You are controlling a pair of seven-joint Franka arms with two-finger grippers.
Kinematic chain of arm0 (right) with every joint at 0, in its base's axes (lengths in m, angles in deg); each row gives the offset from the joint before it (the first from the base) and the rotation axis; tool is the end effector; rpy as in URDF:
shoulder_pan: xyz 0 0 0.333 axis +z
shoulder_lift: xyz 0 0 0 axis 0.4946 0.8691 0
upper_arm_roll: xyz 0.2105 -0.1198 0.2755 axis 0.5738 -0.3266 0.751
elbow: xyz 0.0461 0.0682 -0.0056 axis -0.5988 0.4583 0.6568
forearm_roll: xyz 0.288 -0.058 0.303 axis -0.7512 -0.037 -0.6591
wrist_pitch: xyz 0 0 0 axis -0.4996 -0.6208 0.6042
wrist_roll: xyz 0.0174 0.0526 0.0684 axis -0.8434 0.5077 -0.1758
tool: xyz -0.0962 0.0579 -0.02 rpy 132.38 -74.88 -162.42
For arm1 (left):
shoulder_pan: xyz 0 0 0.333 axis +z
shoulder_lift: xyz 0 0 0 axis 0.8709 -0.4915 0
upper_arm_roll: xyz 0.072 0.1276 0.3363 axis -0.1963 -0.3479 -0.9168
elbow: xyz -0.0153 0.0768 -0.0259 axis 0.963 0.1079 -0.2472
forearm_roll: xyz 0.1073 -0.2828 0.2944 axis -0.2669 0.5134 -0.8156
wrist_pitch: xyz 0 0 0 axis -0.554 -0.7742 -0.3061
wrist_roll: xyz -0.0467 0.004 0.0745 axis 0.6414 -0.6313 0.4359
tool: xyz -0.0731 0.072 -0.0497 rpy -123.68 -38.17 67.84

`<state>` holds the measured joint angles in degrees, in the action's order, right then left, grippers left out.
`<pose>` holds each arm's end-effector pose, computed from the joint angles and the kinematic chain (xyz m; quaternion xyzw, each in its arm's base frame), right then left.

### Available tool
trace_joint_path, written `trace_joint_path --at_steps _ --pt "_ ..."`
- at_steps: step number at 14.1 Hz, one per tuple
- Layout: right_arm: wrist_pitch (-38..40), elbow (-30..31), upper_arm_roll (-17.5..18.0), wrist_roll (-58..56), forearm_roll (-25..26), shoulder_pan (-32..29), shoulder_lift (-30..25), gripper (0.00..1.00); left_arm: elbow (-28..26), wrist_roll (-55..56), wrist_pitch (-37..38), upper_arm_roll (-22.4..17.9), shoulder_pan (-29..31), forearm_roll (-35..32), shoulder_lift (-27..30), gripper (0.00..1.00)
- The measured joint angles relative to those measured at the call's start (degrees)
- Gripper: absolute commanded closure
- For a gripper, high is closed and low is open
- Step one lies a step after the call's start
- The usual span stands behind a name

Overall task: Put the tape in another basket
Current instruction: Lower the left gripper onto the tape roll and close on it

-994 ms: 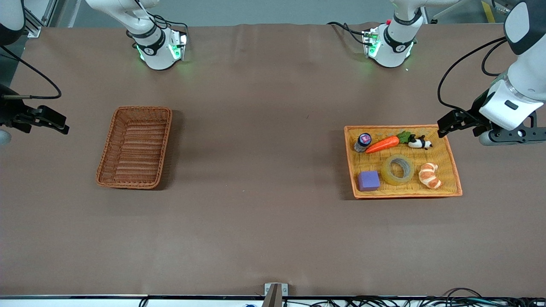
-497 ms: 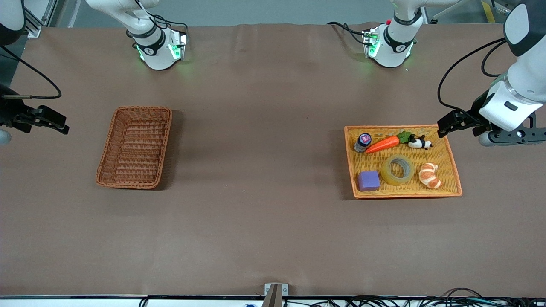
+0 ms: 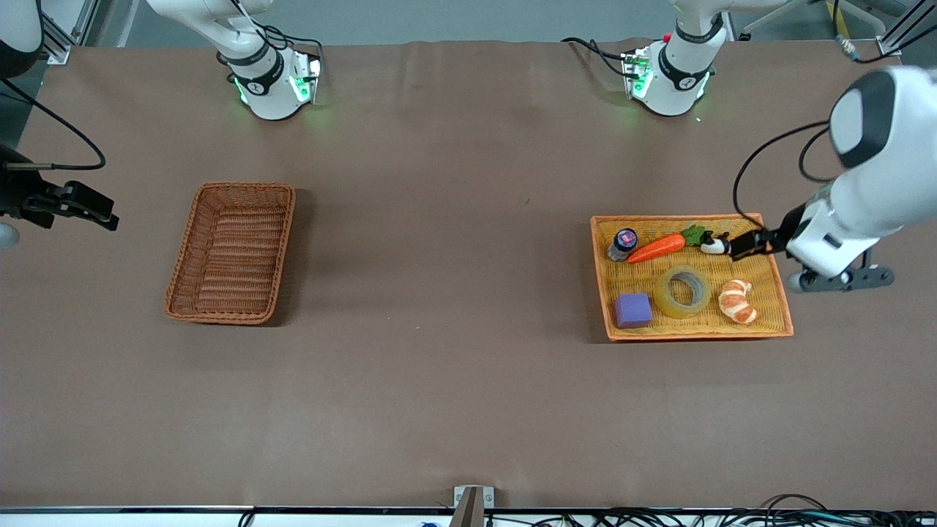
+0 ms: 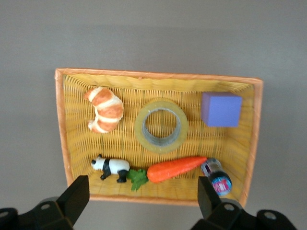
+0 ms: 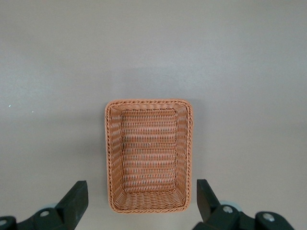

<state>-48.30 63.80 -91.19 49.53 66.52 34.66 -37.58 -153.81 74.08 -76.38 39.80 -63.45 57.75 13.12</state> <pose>0.6095 -0.0206 0.6515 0.9997 -0.0208 -0.0010 0.0111 0.6380 -0.0496 0.4749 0.9988 0.0288 -0.0405 0.0026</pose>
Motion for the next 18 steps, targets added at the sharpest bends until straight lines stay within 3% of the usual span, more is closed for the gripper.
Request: trace_joint_path --at_steps 7,12,14,15,18 --pt "0.1 0.0 0.0 0.0 0.0 0.0 0.0 0.00 -5.2 -0.1 -12.5 -0.5 0.1 0.0 -10.5 0.00" --pt "0.2 0.0 0.0 0.0 0.0 0.0 0.0 0.00 -9.1 -0.2 -19.9 -0.5 -0.1 0.0 -15.1 0.01" --pt "0.2 0.0 0.1 0.0 0.0 0.0 0.0 0.00 -11.9 -0.2 -24.9 -0.5 -0.1 0.0 -16.0 0.05" --pt "0.2 0.0 0.1 0.0 0.0 0.0 0.0 0.00 -13.6 -0.1 -28.1 -0.5 -0.2 0.0 -16.3 0.13" --pt "0.3 0.0 0.1 0.0 0.0 0.0 0.0 0.00 -17.3 -0.1 -32.5 -0.5 -0.2 0.0 -16.6 0.72"
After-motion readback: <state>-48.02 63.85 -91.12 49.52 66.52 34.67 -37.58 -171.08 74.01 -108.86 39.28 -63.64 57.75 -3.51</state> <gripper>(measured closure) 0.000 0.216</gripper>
